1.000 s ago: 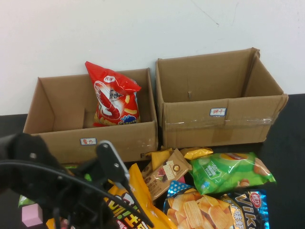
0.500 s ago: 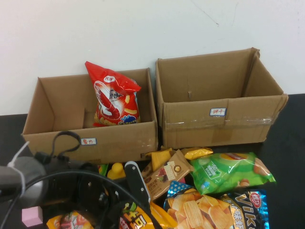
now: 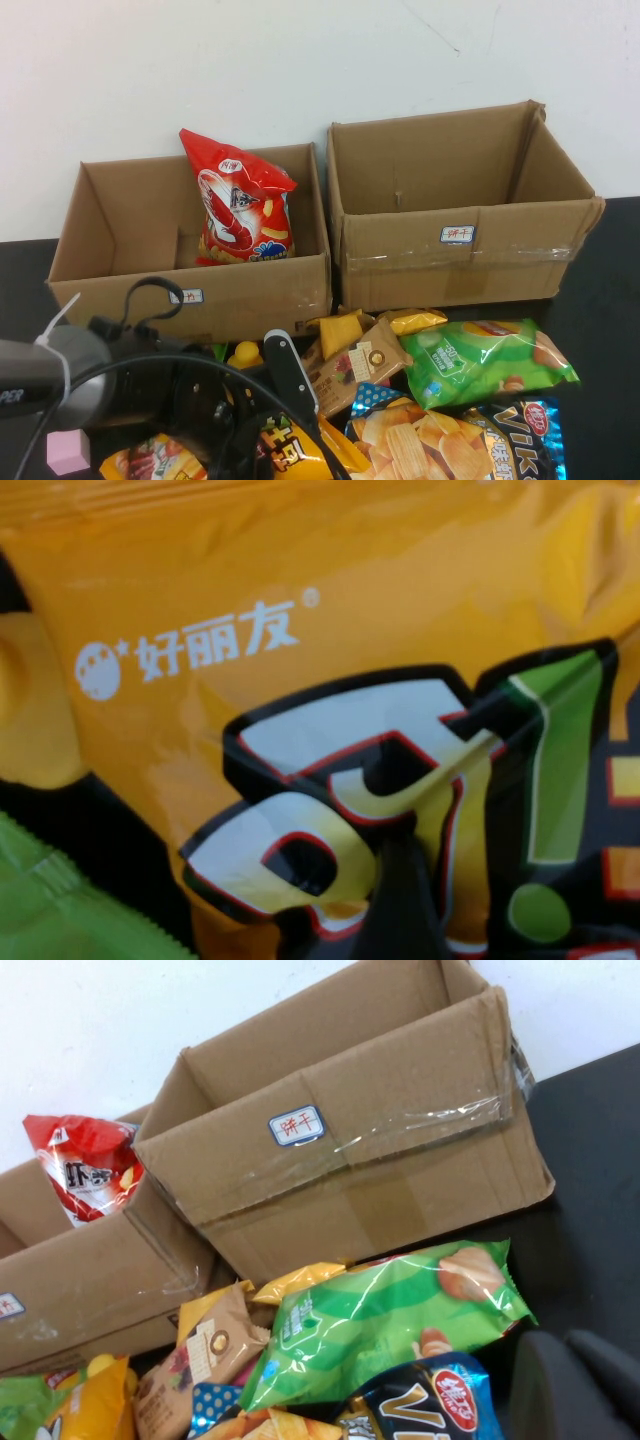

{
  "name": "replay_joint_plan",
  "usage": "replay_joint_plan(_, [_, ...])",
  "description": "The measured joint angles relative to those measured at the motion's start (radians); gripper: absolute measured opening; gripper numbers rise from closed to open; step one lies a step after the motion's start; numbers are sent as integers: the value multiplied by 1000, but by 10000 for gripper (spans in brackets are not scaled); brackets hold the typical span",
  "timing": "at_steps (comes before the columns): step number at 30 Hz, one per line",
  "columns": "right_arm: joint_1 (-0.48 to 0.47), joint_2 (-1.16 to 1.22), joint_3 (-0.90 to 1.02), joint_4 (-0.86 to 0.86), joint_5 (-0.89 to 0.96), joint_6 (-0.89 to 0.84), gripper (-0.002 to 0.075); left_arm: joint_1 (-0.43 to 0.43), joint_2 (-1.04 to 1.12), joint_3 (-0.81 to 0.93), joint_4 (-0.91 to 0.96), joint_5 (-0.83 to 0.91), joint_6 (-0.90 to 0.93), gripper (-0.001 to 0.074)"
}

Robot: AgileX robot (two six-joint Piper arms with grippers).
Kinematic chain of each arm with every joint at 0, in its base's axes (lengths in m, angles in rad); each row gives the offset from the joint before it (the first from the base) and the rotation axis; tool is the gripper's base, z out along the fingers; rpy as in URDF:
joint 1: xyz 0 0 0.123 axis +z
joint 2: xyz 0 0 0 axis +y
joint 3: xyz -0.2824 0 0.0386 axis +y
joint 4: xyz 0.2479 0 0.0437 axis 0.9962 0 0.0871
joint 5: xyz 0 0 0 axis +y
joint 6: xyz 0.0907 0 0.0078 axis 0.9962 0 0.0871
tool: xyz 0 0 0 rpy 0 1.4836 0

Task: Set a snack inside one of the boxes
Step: Pick up the potato chip, then place the potato chip in the potato chip box

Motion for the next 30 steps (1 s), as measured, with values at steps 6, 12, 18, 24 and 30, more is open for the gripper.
replay_joint_plan(6, [0, 0, 0, 0, 0, -2, -1, 0, -83, 2, 6, 119, -53, 464])
replay_joint_plan(12, [0, 0, 0, 0, 0, -2, -1, 0, -387, -19, 6, 321, -191, 463])
replay_joint_plan(18, [0, 0, 0, 0, 0, -2, -1, 14, -679, -65, 22, 58, -208, 463])
replay_joint_plan(24, [0, 0, 0, 0, 0, -4, -1, 187, -704, -70, -28, -422, -360, 463])
replay_joint_plan(30, [0, 0, 0, 0, 0, -6, -1, 323, -526, -70, -59, -751, -423, 463])
